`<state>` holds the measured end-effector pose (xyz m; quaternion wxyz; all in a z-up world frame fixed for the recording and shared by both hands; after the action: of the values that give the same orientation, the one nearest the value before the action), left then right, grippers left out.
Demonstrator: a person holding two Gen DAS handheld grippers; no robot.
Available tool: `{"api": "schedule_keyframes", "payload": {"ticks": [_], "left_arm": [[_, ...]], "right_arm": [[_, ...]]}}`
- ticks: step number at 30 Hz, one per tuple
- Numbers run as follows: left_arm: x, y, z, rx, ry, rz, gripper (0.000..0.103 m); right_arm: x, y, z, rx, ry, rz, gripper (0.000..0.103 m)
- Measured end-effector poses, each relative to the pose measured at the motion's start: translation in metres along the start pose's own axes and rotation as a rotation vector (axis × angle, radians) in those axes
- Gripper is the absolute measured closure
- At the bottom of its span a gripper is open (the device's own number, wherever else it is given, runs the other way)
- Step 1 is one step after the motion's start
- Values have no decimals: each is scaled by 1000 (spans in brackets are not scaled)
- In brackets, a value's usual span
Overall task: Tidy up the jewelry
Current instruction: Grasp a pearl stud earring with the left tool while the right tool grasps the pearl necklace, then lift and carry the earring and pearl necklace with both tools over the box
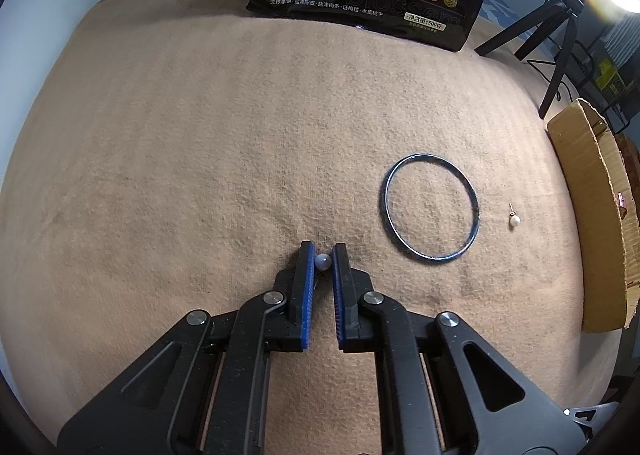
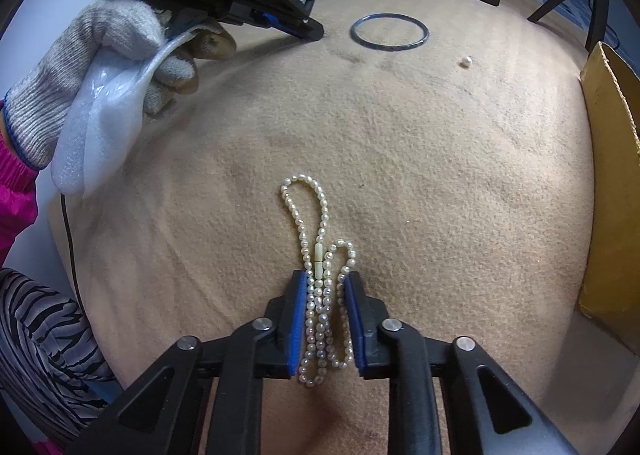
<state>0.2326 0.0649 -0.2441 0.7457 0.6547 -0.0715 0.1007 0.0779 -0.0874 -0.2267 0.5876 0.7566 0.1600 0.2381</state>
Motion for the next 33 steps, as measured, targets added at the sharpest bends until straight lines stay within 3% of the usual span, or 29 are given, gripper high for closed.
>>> {"api": "schedule_keyframes", "payload": {"ticks": [12, 14, 26, 27, 30, 33], "left_arm": [[-2, 1, 0, 5, -5, 5, 96], [-2, 2, 0, 6, -3, 7, 96], [-6, 12, -6, 15, 7, 29, 96], [-6, 12, -6, 15, 6, 28, 96], [-6, 12, -5, 14, 5, 28, 96], [-5, 13, -5, 12, 7, 30, 96]], "right_arm": [[1, -4, -2, -66, 55, 3, 93], [2, -3, -2, -69, 50, 10, 97], [-5, 14, 4, -60, 31, 57, 97], [-5, 13, 6, -64, 25, 61, 97], [-4, 8, 14, -48, 2, 47, 79], [-4, 7, 15, -30, 2, 43, 77]]}}
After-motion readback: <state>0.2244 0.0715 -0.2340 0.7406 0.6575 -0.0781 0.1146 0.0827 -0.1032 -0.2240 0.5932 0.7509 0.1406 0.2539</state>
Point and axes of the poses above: each gripper's, at about its wrist camera, not at the fingertips, and y roughly against the way its jaws point, z to its right, x to its top, the point moved 4 cm from there along -y, roughly the way its jaws point, and after that the axes turned 7 degrees about -z, right-handed, at the moved point
